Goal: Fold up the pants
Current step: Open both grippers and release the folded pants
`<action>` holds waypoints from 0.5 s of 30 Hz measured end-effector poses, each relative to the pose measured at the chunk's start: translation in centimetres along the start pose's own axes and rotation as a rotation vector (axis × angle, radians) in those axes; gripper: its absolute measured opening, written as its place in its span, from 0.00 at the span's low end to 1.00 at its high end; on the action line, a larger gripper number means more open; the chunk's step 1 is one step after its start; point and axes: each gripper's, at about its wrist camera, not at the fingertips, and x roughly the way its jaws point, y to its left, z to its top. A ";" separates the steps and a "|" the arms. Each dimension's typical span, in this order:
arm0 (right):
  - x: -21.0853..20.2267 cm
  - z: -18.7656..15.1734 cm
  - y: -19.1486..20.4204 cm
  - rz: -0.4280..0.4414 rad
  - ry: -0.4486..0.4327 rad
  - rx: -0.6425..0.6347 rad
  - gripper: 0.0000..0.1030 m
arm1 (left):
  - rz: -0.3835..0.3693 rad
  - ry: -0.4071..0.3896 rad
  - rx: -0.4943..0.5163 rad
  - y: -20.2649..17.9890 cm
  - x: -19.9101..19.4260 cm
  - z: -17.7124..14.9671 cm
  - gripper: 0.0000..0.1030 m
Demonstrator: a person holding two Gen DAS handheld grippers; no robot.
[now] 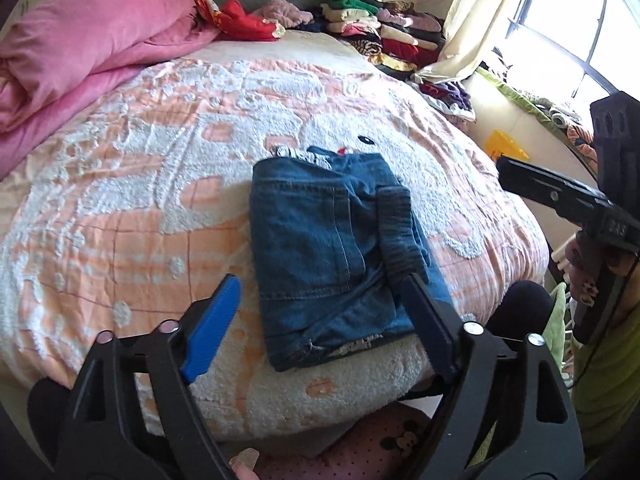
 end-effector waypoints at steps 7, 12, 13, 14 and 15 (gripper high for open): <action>3.0 -1.2 -2.6 -0.059 0.059 0.065 0.86 | 0.050 -0.002 -0.022 1.5 2.2 1.6 0.81; 6.9 -2.3 -4.8 -0.087 0.149 0.116 0.78 | 0.069 0.041 -0.053 3.0 5.4 2.3 0.81; 7.7 -2.5 -5.1 -0.079 0.170 0.122 0.76 | 0.054 0.052 -0.071 3.3 6.2 2.5 0.81; 8.5 -2.8 -5.4 -0.070 0.190 0.132 0.73 | 0.043 0.056 -0.081 3.5 6.7 2.6 0.81; 9.1 -3.1 -5.6 -0.061 0.206 0.141 0.73 | 0.039 0.062 -0.088 3.7 7.1 2.6 0.81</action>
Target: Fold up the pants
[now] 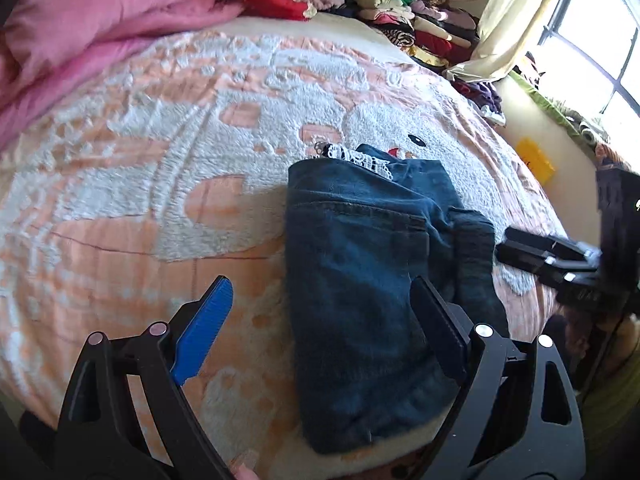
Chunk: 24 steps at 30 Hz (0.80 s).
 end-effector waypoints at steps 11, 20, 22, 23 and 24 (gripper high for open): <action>3.8 0.3 0.5 0.126 0.023 -0.022 0.25 | -0.066 0.042 -0.014 -1.0 4.0 0.7 0.36; 1.3 4.1 2.6 0.138 -0.104 -0.078 0.17 | -0.049 -0.031 0.019 -2.4 2.6 4.6 0.29; 1.5 5.3 2.7 0.121 -0.118 -0.082 0.17 | -0.042 -0.051 0.023 -2.4 2.5 5.8 0.29; 1.6 6.1 2.8 0.109 -0.124 -0.087 0.17 | -0.037 -0.061 0.027 -2.4 2.4 6.3 0.29; 1.8 6.5 2.7 0.108 -0.127 -0.089 0.17 | -0.028 -0.073 0.033 -2.4 2.4 6.8 0.29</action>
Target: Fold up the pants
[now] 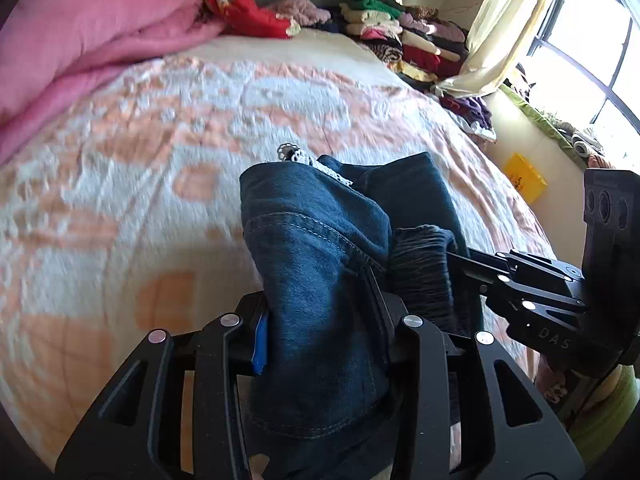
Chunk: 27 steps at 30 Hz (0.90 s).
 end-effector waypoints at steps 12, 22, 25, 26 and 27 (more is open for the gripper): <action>2.5 1.7 -0.8 -0.045 0.021 -0.004 0.19 | 0.038 0.008 -0.008 1.5 2.0 1.4 0.30; 2.6 0.3 -3.1 -0.140 0.058 0.059 0.42 | 0.062 0.026 -0.018 2.2 2.7 0.9 0.45; 3.1 -0.2 -3.7 -0.166 0.093 0.075 0.46 | 0.074 0.037 -0.021 2.5 2.9 0.6 0.47; 3.3 -0.4 -3.8 -0.168 0.100 0.080 0.46 | 0.076 0.040 -0.021 2.5 2.9 0.5 0.48; 3.2 -0.4 -3.8 -0.167 0.100 0.084 0.48 | 0.076 0.041 -0.023 2.6 2.9 0.4 0.50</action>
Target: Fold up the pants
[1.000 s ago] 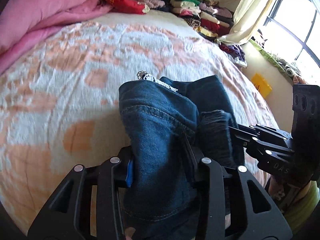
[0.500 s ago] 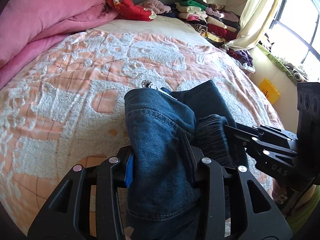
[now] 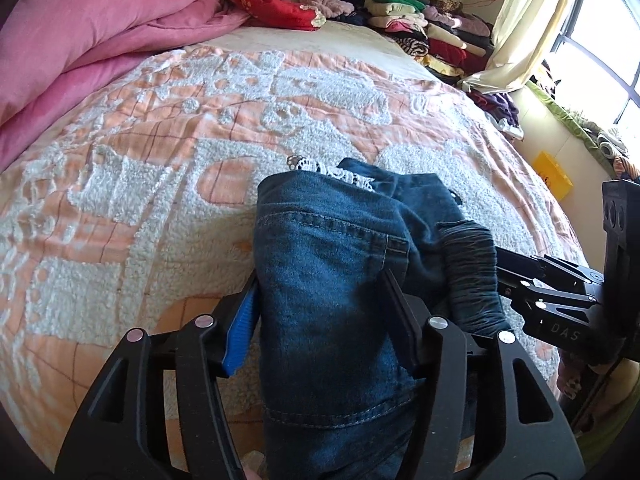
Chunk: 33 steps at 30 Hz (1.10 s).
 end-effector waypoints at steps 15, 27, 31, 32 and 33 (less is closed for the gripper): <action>-7.0 -0.8 0.9 -0.019 -0.150 -0.006 0.95 | 0.000 -0.102 -0.013 -0.4 -5.8 -0.5 0.91; -13.8 -3.9 3.0 -0.054 -0.267 -0.062 0.95 | 0.043 -0.147 0.010 -1.2 -10.8 -3.7 0.91; -15.0 -5.3 3.6 -0.060 -0.285 -0.067 0.95 | 0.048 -0.147 0.016 -1.3 -12.0 -5.2 0.91; -15.4 -5.7 3.7 -0.061 -0.290 -0.062 0.95 | 0.050 -0.146 0.016 -1.3 -12.2 -5.5 0.91; -15.6 -6.1 3.9 -0.062 -0.291 -0.063 0.95 | 0.046 -0.143 0.016 -1.3 -12.4 -5.9 0.91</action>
